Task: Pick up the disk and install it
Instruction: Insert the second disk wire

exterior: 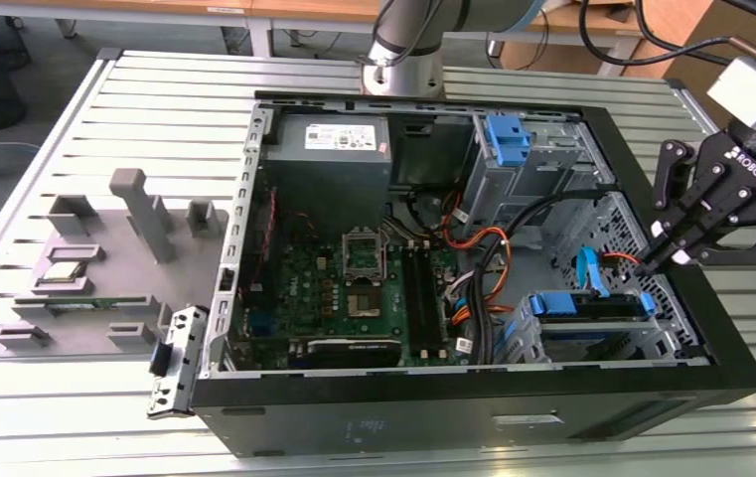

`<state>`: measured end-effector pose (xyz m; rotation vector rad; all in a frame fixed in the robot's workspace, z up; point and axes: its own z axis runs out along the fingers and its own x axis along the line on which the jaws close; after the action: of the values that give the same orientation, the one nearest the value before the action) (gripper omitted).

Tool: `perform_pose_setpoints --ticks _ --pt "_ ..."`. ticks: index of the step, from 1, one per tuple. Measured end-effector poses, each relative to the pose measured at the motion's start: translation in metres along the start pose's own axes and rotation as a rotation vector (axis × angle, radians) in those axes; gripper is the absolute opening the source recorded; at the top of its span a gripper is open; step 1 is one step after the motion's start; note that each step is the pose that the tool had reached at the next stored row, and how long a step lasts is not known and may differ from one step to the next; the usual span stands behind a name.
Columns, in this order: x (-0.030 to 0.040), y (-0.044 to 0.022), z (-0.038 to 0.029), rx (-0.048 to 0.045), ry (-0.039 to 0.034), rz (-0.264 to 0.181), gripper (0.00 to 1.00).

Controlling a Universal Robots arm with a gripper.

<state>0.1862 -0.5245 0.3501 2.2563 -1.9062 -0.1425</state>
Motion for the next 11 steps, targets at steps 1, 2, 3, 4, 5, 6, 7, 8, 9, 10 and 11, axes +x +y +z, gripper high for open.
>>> perform_pose_setpoints --ticks 1,2,3,4,5,6,7,8,9,10,11 --pt "0.0 0.0 0.0 -0.0003 0.0 0.0 0.17" --pt "0.0 0.0 -0.0001 -0.0006 0.0 0.0 0.17" --pt "0.0 0.0 -0.0001 -0.0009 0.0 0.0 0.17" --pt "0.0 0.0 -0.0001 -0.0012 0.0 0.0 0.17" --pt "0.0 0.0 -0.0001 -0.0015 -0.0002 0.0 0.17" --pt "0.0 0.0 0.0 -0.0019 -0.0002 0.0 0.17" --pt "0.0 0.0 -0.0001 -0.0022 -0.0002 0.0 0.17" --pt "0.0 0.0 -0.0001 -0.0025 -0.0002 0.0 0.17" --pt "0.0001 0.0 -0.0001 -0.0025 -0.0002 0.0 0.17" --pt "0.0001 0.0007 0.0001 -0.0019 -0.0002 0.0 0.17" --pt "0.0002 0.0024 0.0005 -0.0004 0.0 0.0 0.17"
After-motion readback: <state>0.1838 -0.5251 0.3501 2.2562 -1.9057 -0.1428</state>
